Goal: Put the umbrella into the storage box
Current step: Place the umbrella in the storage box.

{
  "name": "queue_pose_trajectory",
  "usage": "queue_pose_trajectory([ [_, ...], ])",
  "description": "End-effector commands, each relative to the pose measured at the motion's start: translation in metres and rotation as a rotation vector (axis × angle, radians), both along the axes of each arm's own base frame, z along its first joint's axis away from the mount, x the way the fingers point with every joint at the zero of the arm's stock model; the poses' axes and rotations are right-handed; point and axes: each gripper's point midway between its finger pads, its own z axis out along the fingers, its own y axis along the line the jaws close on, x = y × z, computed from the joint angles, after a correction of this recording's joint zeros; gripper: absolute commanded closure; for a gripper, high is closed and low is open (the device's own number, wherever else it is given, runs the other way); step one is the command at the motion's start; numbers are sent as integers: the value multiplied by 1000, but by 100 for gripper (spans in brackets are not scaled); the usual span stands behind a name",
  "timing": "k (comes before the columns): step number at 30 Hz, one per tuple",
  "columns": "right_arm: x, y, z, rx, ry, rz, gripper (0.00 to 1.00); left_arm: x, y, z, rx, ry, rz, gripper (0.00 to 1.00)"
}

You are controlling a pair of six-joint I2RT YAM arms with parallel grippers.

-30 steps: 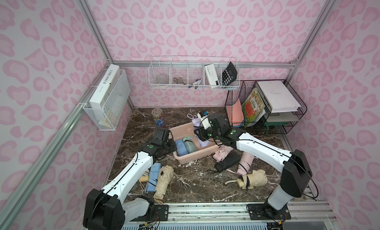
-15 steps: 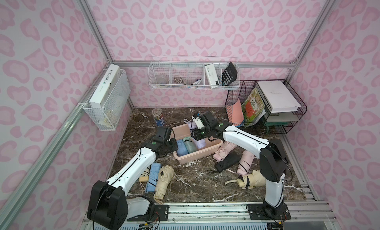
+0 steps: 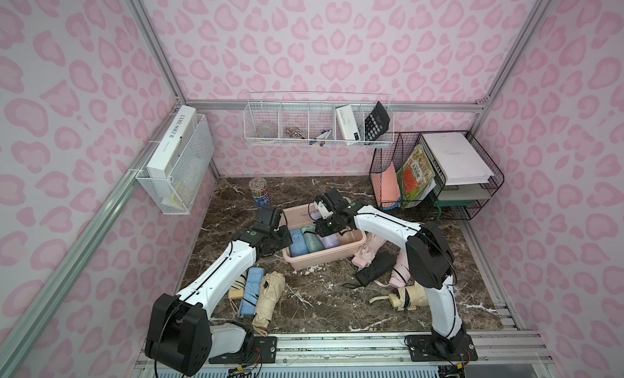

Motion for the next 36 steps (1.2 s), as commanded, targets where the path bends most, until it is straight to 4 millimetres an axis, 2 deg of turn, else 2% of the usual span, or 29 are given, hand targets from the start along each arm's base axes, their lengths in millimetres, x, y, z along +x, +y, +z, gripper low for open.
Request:
queue_pose_trajectory([
  [1, 3, 3, -1, 10, 3, -36, 80, -5, 1, -3, 19, 25, -26, 82],
  [8, 9, 7, -14, 13, 30, -88, 72, -6, 1, -1, 15, 27, -13, 81],
  [12, 13, 4, -18, -10, 32, -120, 56, -6, 3, -1, 20, 32, -7, 81],
  [15, 12, 4, -13, -3, 13, -112, 44, -6, 2, 0, 19, 30, -7, 81],
  [18, 12, 6, 0, 15, -26, -96, 37, -5, 3, 0, 23, 30, -9, 81],
  [22, 11, 9, 18, 41, -66, -72, 34, -5, 2, 1, 26, 27, -15, 81],
  [28, 2, 19, 63, 55, -239, 45, 33, -3, 3, 5, 38, 17, -23, 79],
  [31, -5, 10, 87, 85, -330, 71, 33, -3, 3, 8, 36, 9, -29, 74],
  [36, -20, -12, 128, 121, -491, 129, 33, -3, 1, 10, 30, 2, -38, 58],
])
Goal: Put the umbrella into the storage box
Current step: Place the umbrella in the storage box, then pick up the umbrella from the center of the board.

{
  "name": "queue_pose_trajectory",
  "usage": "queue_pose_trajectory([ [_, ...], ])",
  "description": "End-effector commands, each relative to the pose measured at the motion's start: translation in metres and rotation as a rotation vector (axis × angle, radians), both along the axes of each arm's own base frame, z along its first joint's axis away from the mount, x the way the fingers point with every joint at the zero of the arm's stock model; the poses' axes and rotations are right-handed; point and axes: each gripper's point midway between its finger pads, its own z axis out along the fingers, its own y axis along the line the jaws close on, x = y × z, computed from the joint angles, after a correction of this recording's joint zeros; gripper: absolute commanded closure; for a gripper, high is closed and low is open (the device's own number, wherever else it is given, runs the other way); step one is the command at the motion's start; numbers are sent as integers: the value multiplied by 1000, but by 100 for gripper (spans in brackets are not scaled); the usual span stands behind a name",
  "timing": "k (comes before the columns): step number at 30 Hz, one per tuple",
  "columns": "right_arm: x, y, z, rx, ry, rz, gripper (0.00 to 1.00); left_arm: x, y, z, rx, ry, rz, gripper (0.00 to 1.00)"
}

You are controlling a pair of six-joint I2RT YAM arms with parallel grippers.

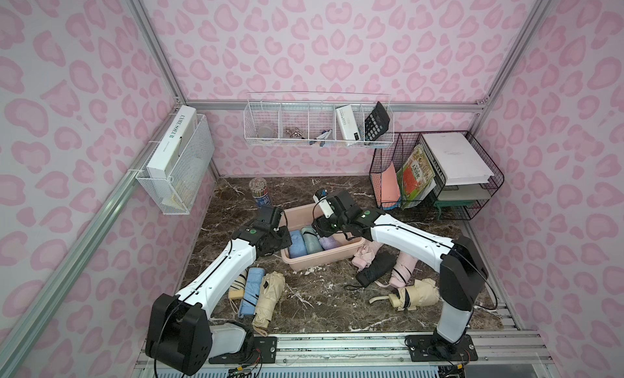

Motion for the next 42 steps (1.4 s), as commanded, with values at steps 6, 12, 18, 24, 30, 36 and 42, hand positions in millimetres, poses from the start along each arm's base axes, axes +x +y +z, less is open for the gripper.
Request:
queue_pose_trajectory([
  [6, -31, -15, 51, 22, -291, 210, 33, 3, -4, 16, -23, -46, -21, 40],
  [12, -75, -30, 46, -3, -375, 422, 33, -1, -2, 28, -46, -80, -3, 36],
  [18, -123, -67, 13, -204, -484, 709, 33, -5, 0, 37, -67, -115, 19, 35],
  [24, -125, -115, -34, -491, -497, 777, 30, -4, -1, 39, -89, -127, 34, 35],
  [30, -113, -165, -66, -708, -415, 720, 30, -7, 1, 33, -109, -123, 69, 35],
  [36, -102, -209, -88, -816, -326, 653, 30, -9, 3, 28, -128, -123, 99, 35],
  [42, -89, -232, -100, -842, -279, 605, 30, -7, 2, 26, -111, -112, 92, 37],
])
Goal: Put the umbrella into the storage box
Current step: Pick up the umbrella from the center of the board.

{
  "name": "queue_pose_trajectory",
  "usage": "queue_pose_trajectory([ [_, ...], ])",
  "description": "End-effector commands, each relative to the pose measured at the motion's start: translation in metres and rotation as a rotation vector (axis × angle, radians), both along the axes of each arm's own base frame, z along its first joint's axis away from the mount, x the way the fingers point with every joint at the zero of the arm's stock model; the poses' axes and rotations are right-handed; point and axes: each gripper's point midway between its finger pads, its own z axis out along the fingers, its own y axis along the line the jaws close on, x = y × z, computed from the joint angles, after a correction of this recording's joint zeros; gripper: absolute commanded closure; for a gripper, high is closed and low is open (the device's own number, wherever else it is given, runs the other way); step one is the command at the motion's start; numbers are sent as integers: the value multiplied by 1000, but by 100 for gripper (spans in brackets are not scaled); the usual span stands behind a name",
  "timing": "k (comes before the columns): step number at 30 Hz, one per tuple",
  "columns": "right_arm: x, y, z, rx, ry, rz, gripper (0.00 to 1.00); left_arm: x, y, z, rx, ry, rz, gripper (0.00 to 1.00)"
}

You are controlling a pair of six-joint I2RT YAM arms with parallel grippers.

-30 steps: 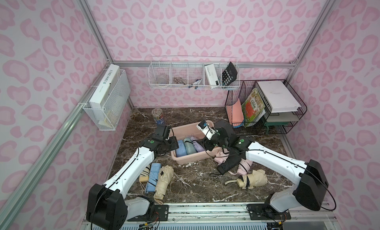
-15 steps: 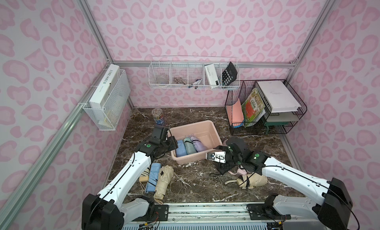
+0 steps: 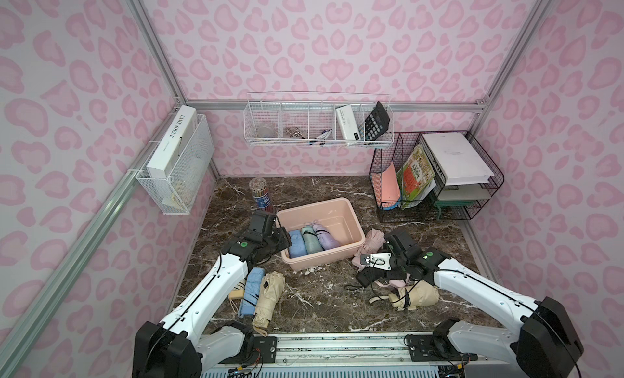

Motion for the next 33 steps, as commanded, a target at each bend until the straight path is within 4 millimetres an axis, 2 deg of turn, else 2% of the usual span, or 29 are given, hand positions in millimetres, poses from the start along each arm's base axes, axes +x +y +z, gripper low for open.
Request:
queue_pose_trajectory([
  [1, 6, -12, -6, -31, 6, -10, 30, 7, 0, 4, 6, -21, 6, 37],
  [7, 18, -22, -21, -55, 45, -27, 31, 11, 0, 0, 17, -13, 2, 45],
  [15, 15, -12, -42, -72, 122, 6, 34, 14, -3, -6, 18, 3, -7, 57],
  [21, -7, 5, -54, -62, 187, 62, 38, 16, -4, -7, 27, 4, -15, 64],
  [25, -29, 14, -58, -45, 235, 97, 40, 16, -2, -7, 33, 4, -14, 70],
  [30, -61, 40, -53, 20, 288, 185, 40, 17, -3, -9, 30, 4, -15, 73],
  [33, -76, 59, -45, 74, 322, 230, 37, 19, -5, -9, 25, 4, -19, 74],
])
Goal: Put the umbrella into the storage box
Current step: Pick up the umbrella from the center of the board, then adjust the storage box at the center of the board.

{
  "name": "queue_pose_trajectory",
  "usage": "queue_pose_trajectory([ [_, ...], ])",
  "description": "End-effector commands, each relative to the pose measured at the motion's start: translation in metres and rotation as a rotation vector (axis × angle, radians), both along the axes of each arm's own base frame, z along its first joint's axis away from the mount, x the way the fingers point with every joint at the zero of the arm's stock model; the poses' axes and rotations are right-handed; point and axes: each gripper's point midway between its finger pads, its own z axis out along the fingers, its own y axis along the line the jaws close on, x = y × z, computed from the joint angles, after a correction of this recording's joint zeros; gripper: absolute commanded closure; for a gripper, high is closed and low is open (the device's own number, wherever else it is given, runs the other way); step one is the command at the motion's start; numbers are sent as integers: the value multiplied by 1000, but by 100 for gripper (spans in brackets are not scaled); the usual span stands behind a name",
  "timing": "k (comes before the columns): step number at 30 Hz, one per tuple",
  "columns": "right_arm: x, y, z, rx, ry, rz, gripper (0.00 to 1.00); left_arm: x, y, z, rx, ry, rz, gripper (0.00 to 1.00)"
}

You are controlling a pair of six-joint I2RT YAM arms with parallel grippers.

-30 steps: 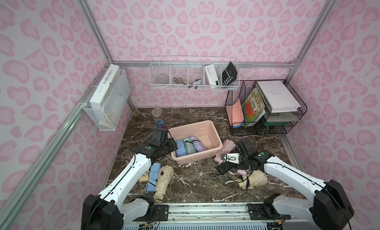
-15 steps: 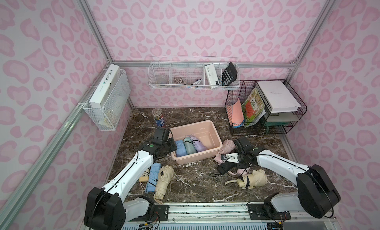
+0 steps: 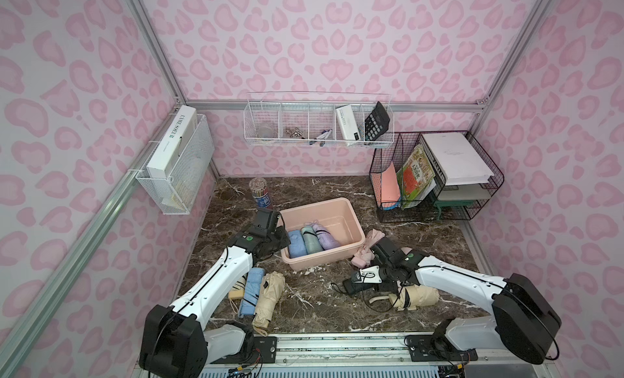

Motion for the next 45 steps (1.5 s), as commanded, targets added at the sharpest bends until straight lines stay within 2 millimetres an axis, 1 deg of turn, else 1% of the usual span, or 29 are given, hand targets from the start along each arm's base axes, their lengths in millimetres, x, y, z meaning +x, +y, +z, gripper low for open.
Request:
queue_pose_trajectory([
  [1, -21, 16, 6, 71, 96, 12, 35, 6, -5, 5, -16, -22, -13, 74],
  [4, -15, 14, 6, 48, 56, 27, 27, 7, -5, 6, -19, -25, -14, 74],
  [6, -9, 13, 4, 19, 35, 32, 26, 7, -6, 7, -19, -26, -18, 74],
  [8, -8, 17, 5, 25, 44, 39, 25, 7, -6, 9, -18, -29, -20, 74],
  [10, -11, 23, 6, 38, 72, 52, 25, 6, -5, 10, -15, -31, -21, 74],
  [15, -18, 31, -3, 22, 131, 74, 28, 4, -4, 12, -14, -40, -21, 73],
  [19, -17, 39, -7, 12, 133, 82, 29, 4, -5, 11, -16, -36, -31, 73],
  [23, -17, 41, -13, -14, 147, 75, 30, 4, -6, 9, -13, -32, -33, 74],
  [26, -21, 38, -22, -45, 156, 77, 31, 5, -6, 7, -14, -28, -31, 74],
  [30, -22, 35, -29, -69, 167, 64, 35, 6, -7, 3, -15, -20, -32, 74],
  [33, -23, 34, -32, -81, 173, 58, 40, 6, -8, 2, -14, -18, -38, 75],
  [36, -23, 34, -31, -80, 170, 53, 46, 7, -8, 1, -12, -15, -39, 76],
  [40, -22, 36, -25, -64, 163, 47, 54, 7, -8, -1, -10, -10, -40, 78],
  [45, -23, 45, -7, 4, 143, 39, 62, 6, -9, -5, -10, -2, -48, 80],
])
